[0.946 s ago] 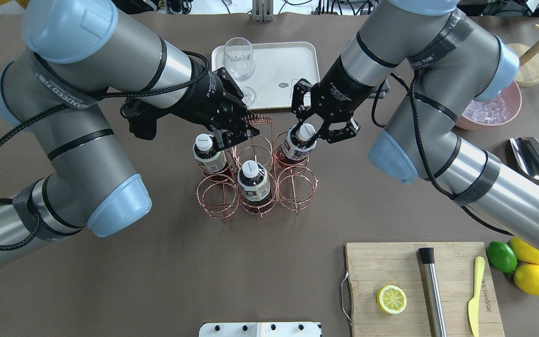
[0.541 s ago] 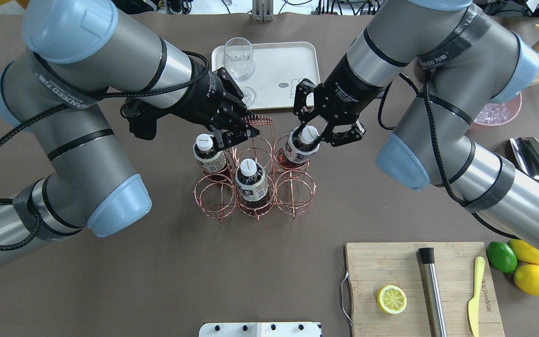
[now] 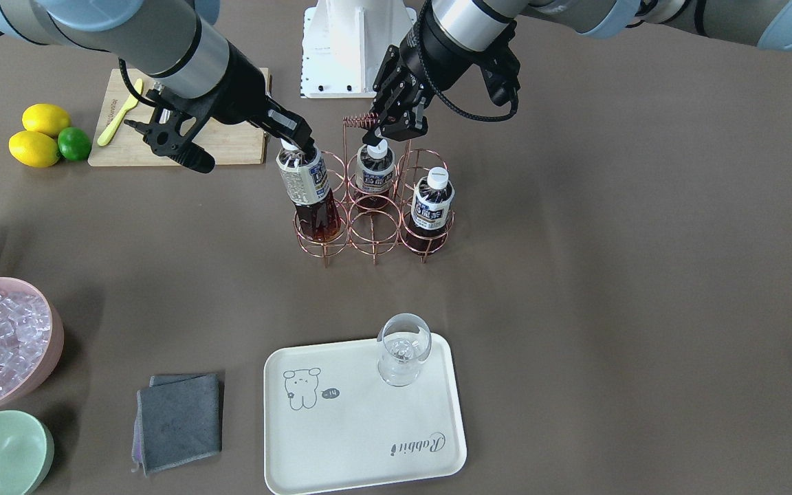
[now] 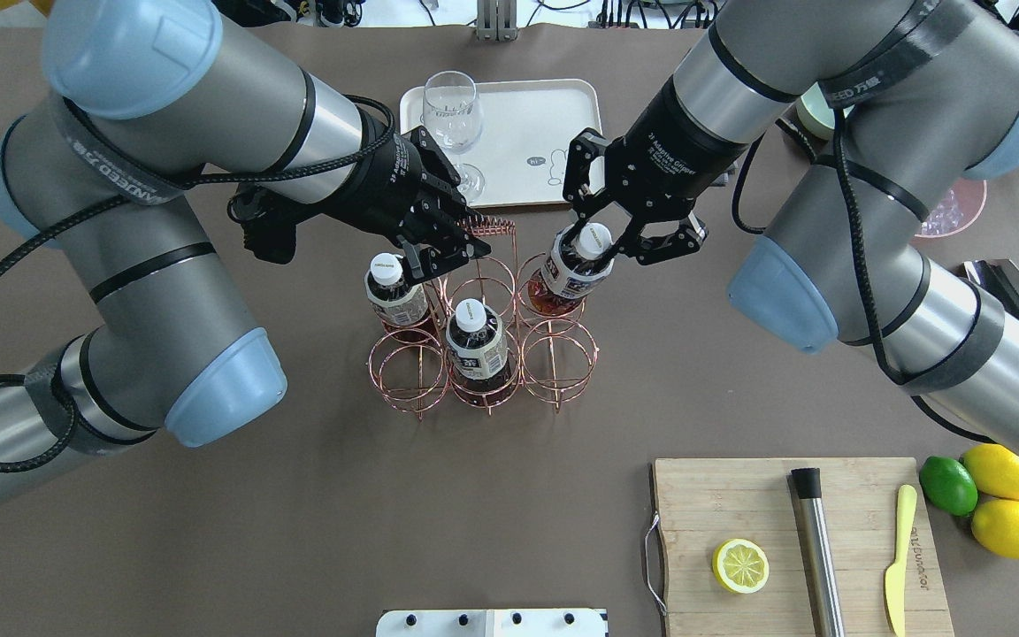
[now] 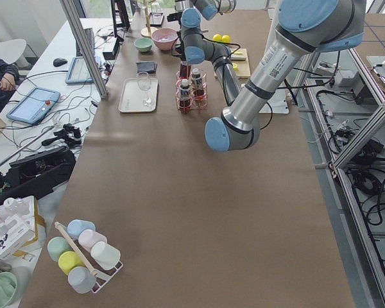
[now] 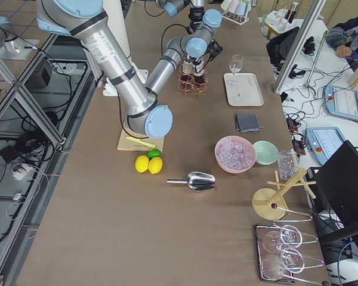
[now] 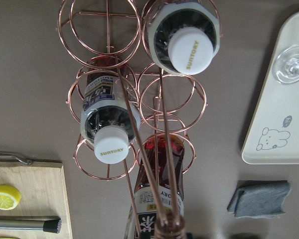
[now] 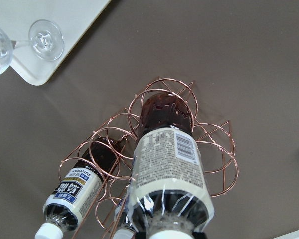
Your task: Take tea from basket to plate
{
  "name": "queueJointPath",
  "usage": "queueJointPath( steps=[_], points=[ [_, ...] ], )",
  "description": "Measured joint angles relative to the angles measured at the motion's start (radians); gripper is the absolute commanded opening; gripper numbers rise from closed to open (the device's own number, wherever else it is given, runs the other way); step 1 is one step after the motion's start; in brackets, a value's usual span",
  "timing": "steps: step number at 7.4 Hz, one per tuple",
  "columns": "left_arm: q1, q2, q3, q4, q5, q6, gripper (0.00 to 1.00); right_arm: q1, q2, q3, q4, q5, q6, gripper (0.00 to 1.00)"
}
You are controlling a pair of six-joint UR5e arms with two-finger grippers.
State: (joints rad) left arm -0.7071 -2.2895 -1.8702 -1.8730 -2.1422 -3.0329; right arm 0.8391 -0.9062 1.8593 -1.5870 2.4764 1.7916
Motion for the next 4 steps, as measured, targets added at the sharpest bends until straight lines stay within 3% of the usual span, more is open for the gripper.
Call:
queueJointPath(
  steps=[4],
  points=[
    [0.0, -0.001, 0.0, 0.0, 0.0, 0.0, 0.0, 0.106, 0.009, 0.02, -0.064, 0.096, -0.003, 0.0]
  ],
)
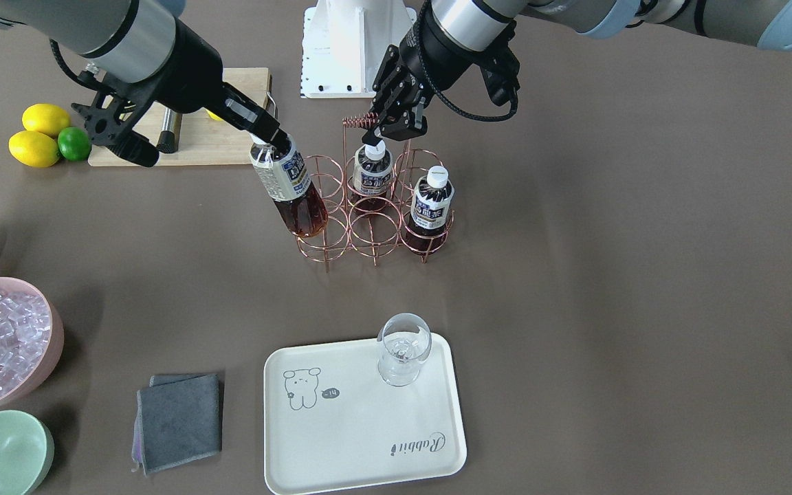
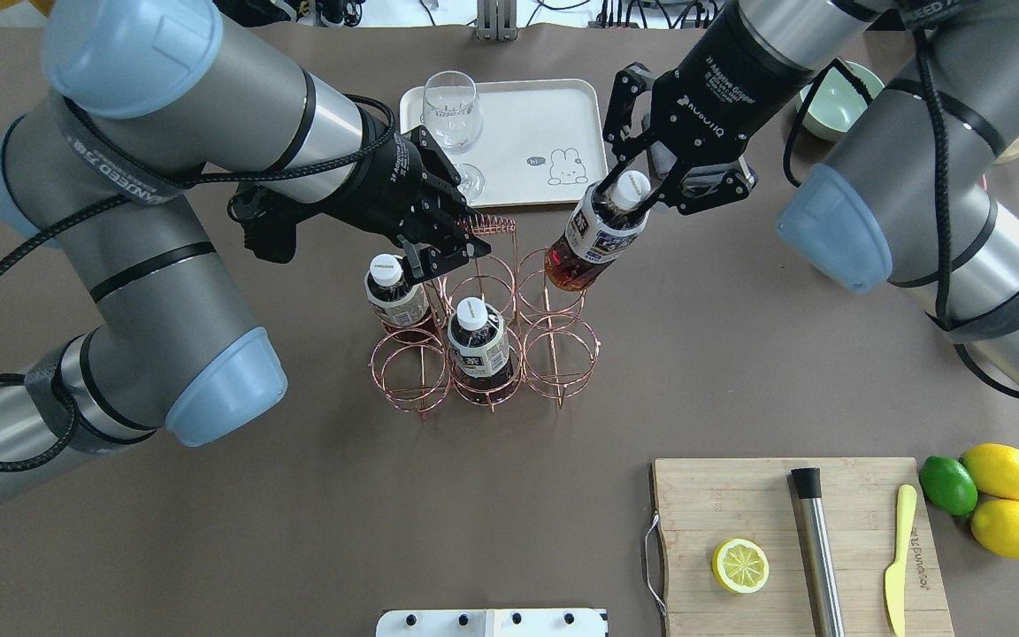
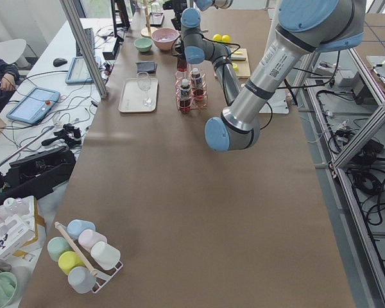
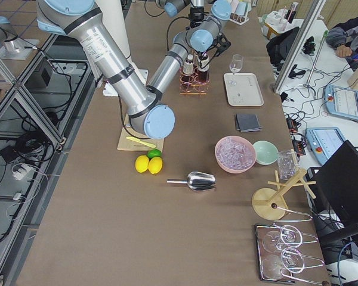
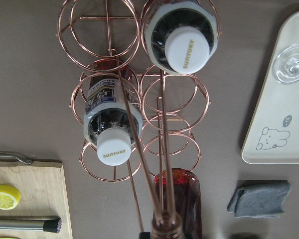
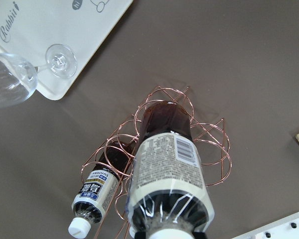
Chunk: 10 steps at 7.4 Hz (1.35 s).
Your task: Take tea from basket to plate
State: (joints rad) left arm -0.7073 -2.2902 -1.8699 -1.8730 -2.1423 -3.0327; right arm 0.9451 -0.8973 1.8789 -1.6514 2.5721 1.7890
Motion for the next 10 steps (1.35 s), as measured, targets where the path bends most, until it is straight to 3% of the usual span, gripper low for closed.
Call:
queueJointPath(
  steps=[3, 8, 10],
  points=[
    [-0.014, -0.001, 0.0, 0.001, -0.002, 0.0, 0.0, 0.084, 0.005, 0.001, -0.015, 0.074, -0.027, 0.0],
    [-0.047, -0.013, -0.012, 0.015, -0.043, -0.001, 0.0, 0.096, 0.003, -0.024, -0.017, -0.064, -0.438, 0.0],
    [-0.076, -0.017, -0.018, 0.023, -0.094, -0.001, 0.0, 0.096, 0.057, -0.091, -0.025, -0.126, -0.584, 0.0]
  ],
)
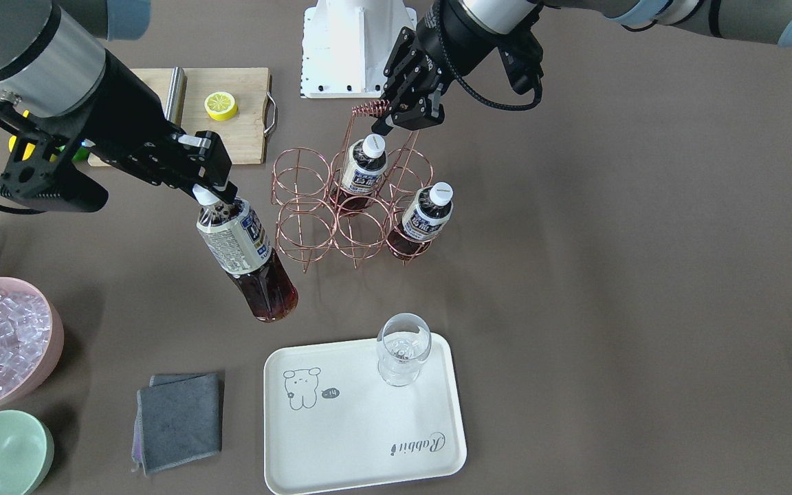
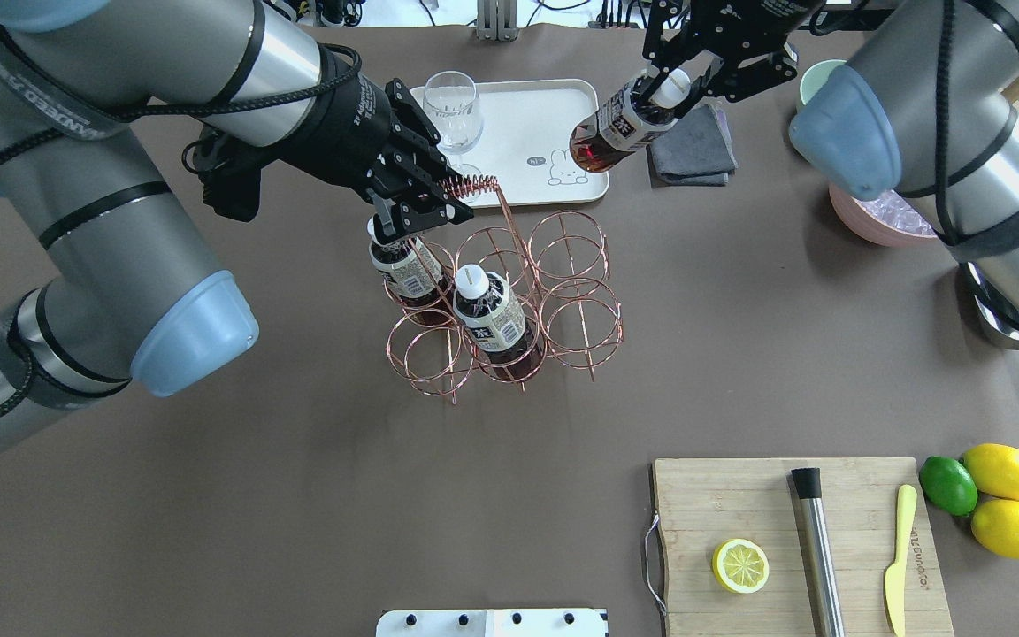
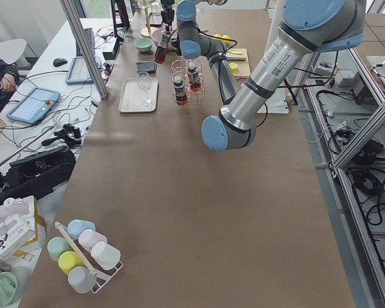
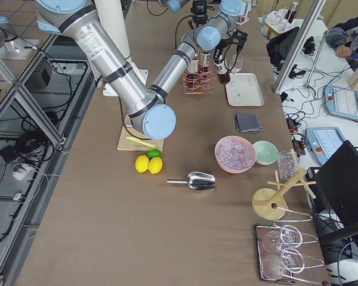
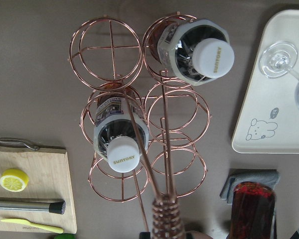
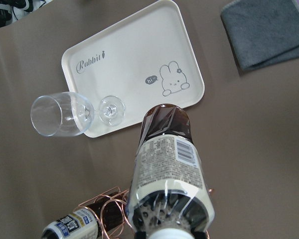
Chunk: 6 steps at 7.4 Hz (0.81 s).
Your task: Take tea from basket to plate
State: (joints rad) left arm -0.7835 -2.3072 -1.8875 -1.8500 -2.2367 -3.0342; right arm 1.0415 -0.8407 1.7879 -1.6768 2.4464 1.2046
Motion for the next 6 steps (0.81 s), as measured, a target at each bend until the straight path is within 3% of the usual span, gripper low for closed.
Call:
queueJointPath(
  steps=[6],
  points=[
    [-0.236, 0.073, -0.029, 0.015, -0.266, 0.069, 0.0, -0.001, 0.308, -0.486, -0.131, -0.062, -0.417, 0.0]
  ],
)
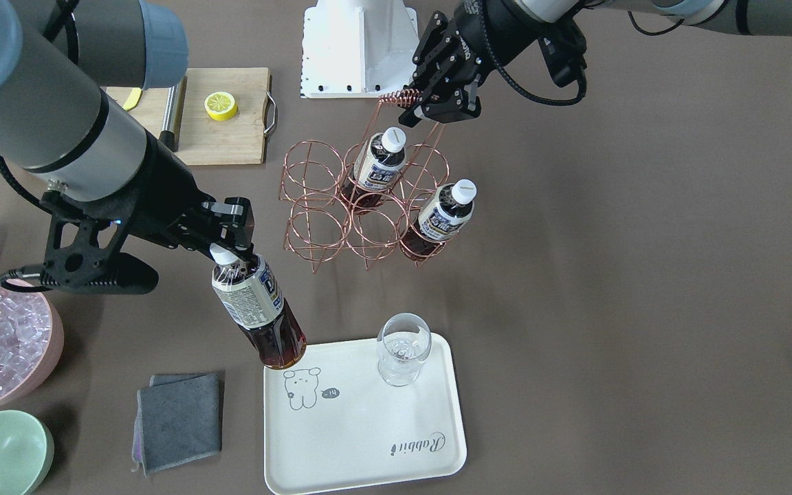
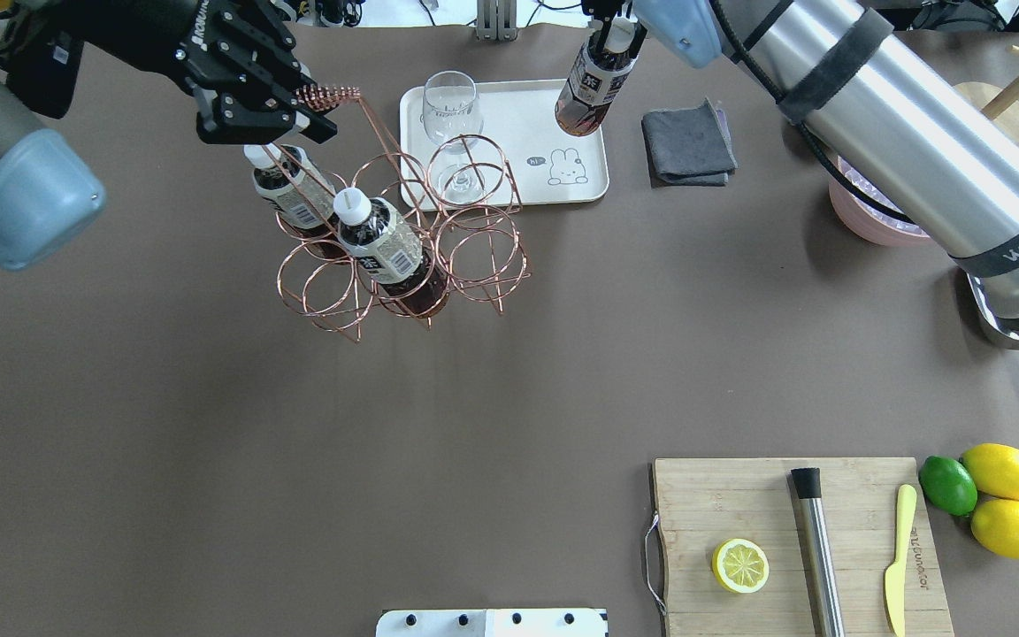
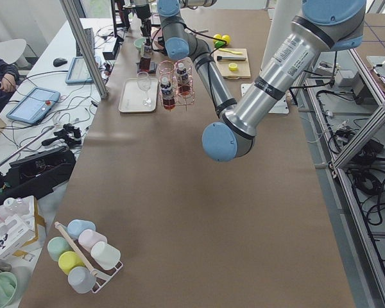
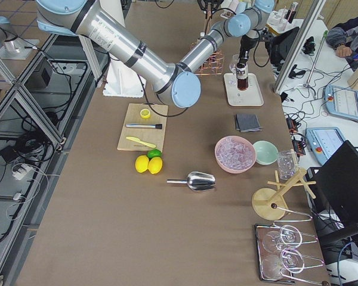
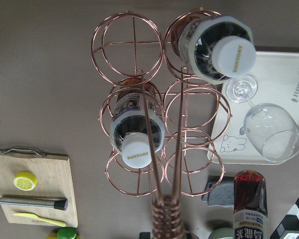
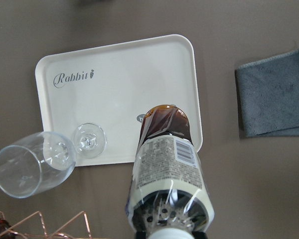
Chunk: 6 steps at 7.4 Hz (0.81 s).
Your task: Take tea from basket to plate
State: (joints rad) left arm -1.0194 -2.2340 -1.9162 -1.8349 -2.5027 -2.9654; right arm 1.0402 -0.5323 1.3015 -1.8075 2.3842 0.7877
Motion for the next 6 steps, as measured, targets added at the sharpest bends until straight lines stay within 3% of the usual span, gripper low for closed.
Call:
queueJointPath(
  steps=[3, 6],
  points=[
    [-0.082, 0.139, -0.067, 0.0, -0.083, 0.07, 0.0, -0.003, 0.111, -0.225, -0.022, -0.022, -0.16, 0.0],
    [-0.207, 0.24, -0.068, 0.002, -0.178, 0.245, 0.0, -0.039, 0.146, -0.319, -0.022, -0.026, -0.227, 0.0]
  ],
)
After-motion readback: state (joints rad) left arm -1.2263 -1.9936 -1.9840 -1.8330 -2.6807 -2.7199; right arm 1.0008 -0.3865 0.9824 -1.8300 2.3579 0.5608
